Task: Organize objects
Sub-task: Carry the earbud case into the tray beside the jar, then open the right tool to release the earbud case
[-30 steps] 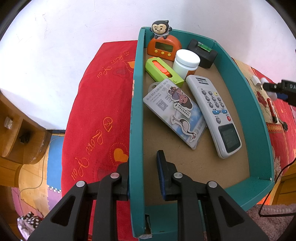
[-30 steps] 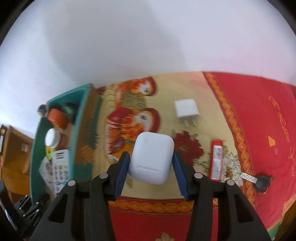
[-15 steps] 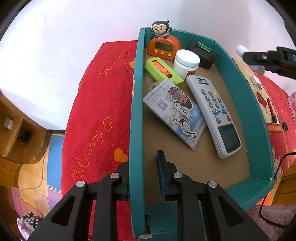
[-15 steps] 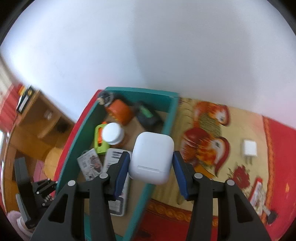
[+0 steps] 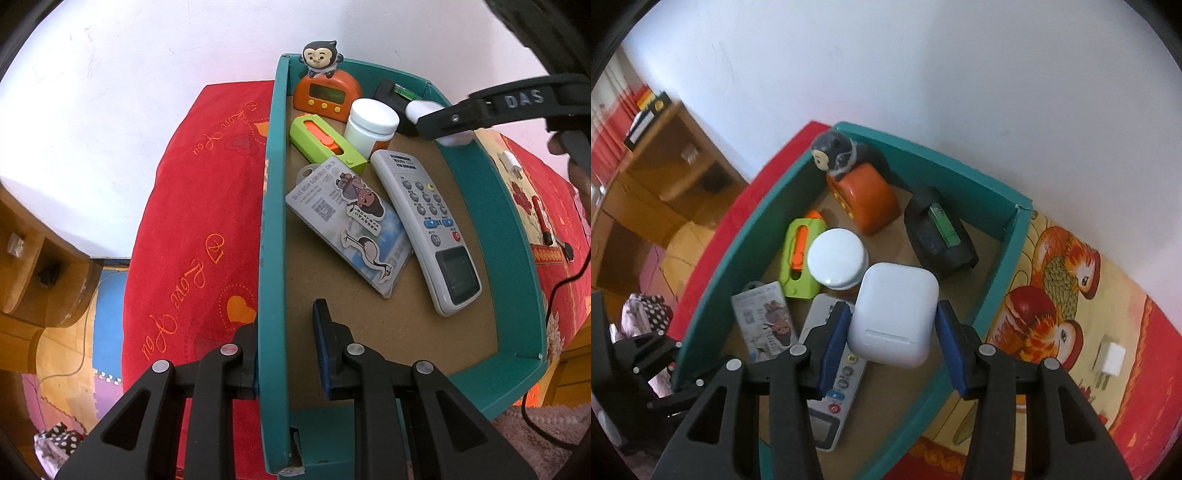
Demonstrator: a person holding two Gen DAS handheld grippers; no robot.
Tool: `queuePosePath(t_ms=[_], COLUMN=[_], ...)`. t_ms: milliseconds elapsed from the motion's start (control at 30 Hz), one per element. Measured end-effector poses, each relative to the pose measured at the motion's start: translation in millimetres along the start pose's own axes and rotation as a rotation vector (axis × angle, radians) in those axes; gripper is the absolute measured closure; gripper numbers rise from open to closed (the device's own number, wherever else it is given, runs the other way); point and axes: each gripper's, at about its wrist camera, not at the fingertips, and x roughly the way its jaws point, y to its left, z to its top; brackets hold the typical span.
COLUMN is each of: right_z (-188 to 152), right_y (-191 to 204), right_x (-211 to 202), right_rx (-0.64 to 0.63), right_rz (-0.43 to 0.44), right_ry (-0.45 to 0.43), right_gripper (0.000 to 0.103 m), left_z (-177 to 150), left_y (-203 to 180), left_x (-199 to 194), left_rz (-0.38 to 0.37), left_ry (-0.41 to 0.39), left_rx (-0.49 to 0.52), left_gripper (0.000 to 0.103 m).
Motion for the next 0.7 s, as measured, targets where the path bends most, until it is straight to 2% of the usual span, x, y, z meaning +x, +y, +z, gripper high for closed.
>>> queuePosePath(t_ms=[100,300,700], right_z=[6.5,14.5,21.0], right_y=[-3.6,-9.7,-6.8], right_x=[13.6,30.0,40.4], right_rx=[0.005,0.022,0.005], right_rz=[0.012,-0.002,-0.049], right_ry=[0.061,0.109,0.099], right_gripper=[0.056,0.056,0.056], left_z=[-0.2,-0.4,-0.3], left_y=[0.0,0.0,0.1], left_x=[-0.1,-0.3,-0.2], left_rz=[0.000,0.000,0.000], left_ry=[0.000,0.000,0.000], left_rx=[0.000,0.000,0.000], left_gripper=[0.081,0.081,0.081])
